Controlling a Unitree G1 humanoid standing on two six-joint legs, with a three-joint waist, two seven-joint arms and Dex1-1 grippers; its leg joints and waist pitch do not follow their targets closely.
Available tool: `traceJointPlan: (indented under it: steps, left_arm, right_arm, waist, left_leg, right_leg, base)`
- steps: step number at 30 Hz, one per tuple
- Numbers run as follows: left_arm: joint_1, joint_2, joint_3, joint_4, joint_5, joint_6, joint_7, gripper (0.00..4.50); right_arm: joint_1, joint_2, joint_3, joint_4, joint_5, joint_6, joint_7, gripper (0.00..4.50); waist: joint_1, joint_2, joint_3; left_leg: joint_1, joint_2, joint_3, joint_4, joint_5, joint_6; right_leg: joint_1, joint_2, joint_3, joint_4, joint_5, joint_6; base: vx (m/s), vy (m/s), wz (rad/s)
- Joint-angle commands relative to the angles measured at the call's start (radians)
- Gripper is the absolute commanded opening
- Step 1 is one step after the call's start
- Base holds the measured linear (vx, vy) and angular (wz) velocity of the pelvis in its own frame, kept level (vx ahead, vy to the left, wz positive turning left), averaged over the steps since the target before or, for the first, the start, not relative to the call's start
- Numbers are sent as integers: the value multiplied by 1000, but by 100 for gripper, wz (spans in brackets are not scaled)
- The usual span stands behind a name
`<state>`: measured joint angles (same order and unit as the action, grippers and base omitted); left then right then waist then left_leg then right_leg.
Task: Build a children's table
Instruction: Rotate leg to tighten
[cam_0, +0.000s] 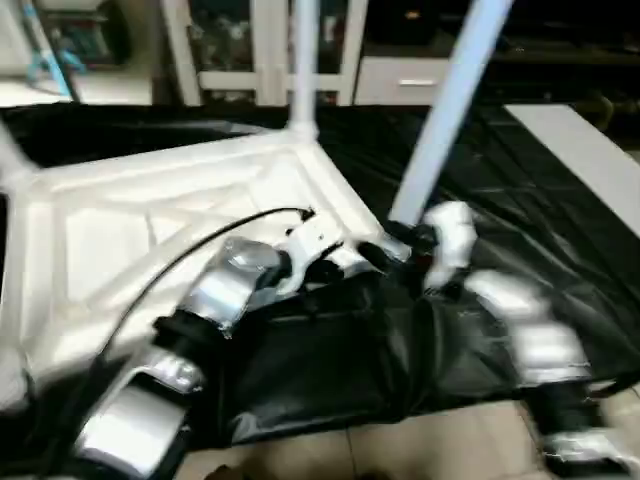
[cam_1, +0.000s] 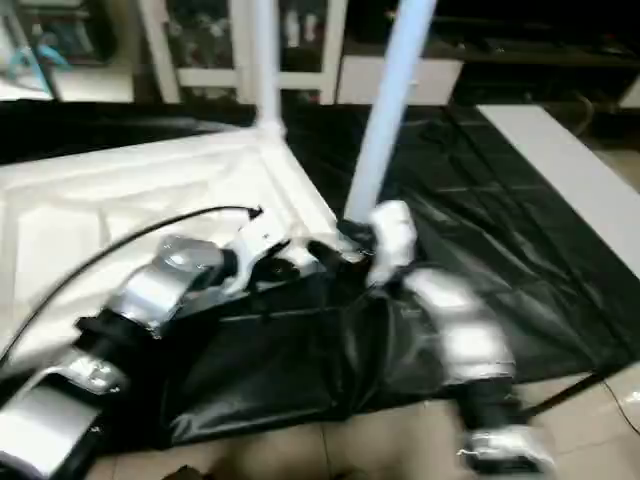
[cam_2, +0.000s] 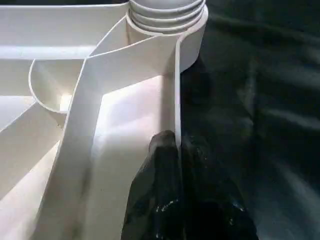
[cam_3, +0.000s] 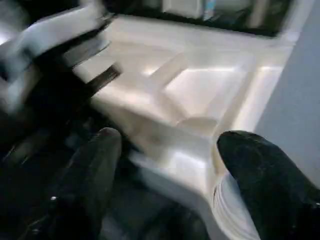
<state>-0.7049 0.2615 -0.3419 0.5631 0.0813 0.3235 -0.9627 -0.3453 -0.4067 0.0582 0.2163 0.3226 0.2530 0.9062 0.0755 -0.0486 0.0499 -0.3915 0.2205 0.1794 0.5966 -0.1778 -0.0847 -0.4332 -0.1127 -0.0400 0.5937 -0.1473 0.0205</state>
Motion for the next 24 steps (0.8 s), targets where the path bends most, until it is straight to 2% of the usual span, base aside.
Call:
traceJointPlan:
  steps: [1,2,3,4,5,6,7,8,9,12,13,15,17,21,24]
  left_arm:
    - [23,19,-24,-29,-19,-16,-70,0]
    - [32,36,-28,-38,-21,-8,-94,0]
    - [35,42,-28,-41,-23,-4,-103,0]
    - [38,50,-30,-45,-25,-6,-118,0]
    - [45,66,-37,-53,-29,-25,-160,0]
    - [49,72,-41,-59,-36,-31,-184,0]
    - [51,76,-44,-63,-41,-35,-200,0]
    - [55,81,-47,-71,-46,-34,-220,0]
    - [62,89,-55,-88,-58,-55,-255,0]
    - [73,100,-65,-124,-82,-38,-306,0]
    - [82,110,-76,-155,-106,-48,-359,0]
    - [89,117,-87,-186,-116,-26,-388,0]
    - [91,118,-92,-197,-118,-13,-399,0]
    - [87,109,-90,-190,-106,-22,-392,0]
    - [79,109,-93,-176,-99,-32,-386,0]
  right_arm:
    - [36,-93,-22,-46,7,42,81,392]
    - [78,-170,-15,-103,22,68,160,392]
    - [100,-208,-12,-132,32,82,198,392]
    - [129,-253,-6,-164,38,91,243,411]
    - [162,-313,1,-192,40,110,289,422]
    - [161,-316,0,-180,26,94,280,431]
    - [160,-317,0,-171,16,81,274,438]
    - [151,-309,0,-146,-8,58,249,445]
    - [140,-300,0,-123,-25,49,227,445]
    - [120,-280,6,-94,-39,42,207,445]
    - [108,-265,12,-87,-27,52,208,445]
    - [96,-255,30,-82,-11,54,228,445]
    - [86,-247,44,-66,-12,39,248,445]
    - [77,-234,62,-42,-11,26,307,445]
    - [67,-233,79,-23,-8,15,347,445]
  waist:
    - [-1,-6,-72]
    - [1,-7,-70]
    - [7,-9,-67]
    - [5,-12,-65]
    - [7,-11,-61]
    - [5,-12,-61]
    - [-4,-12,-62]
    - [-13,-12,-62]
    - [-15,-13,-63]
    - [-21,-13,-63]
    - [-18,-11,-64]
    - [-15,-6,-66]
    - [-9,-6,-65]
    - [-1,-6,-68]
    - [2,-6,-69]
  left_leg:
    - [21,1,17,-68,-160,88]
    - [21,1,18,-70,-174,83]
    - [24,3,19,-69,-193,78]
    - [19,2,18,-72,-205,75]
    - [22,4,17,-75,-261,63]
    - [19,3,15,-76,-275,56]
    - [12,1,10,-79,-288,39]
    - [13,0,9,-79,-306,25]
    - [17,0,9,-78,-315,22]
    - [22,2,12,-77,-316,22]
    - [28,4,13,-75,-321,25]
    - [27,6,14,-76,-303,27]
    - [31,7,18,-74,-286,33]
    - [24,5,18,-74,-261,35]
    - [25,5,19,-73,-257,38]
  right_leg:
    - [64,-6,15,-47,-112,-235]
    - [65,-5,15,-51,-136,-228]
    - [63,-7,18,-54,-172,-217]
    - [65,-8,17,-56,-199,-208]
    - [60,-9,18,-68,-296,-174]
    - [59,-12,17,-71,-329,-164]
    - [59,-14,14,-71,-371,-146]
    - [54,-12,11,-77,-405,-133]
    - [50,-13,11,-80,-416,-132]
    - [43,-10,14,-78,-394,-154]
    - [39,-9,14,-76,-377,-166]
    - [42,-6,15,-69,-325,-182]
    - [41,-4,16,-64,-274,-204]
    - [51,-7,16,-58,-253,-202]
    - [52,-8,16,-58,-244,-204]
  base:
    - [0,0,0]
    - [0,0,0]
    - [0,0,0]
    - [0,0,0]
    - [0,0,0]
    - [0,0,0]
    - [0,0,0]
    - [0,0,0]
    - [0,0,0]
    - [0,0,0]
    - [0,0,0]
    - [0,0,0]
    - [0,0,0]
    - [0,0,0]
    - [0,0,0]
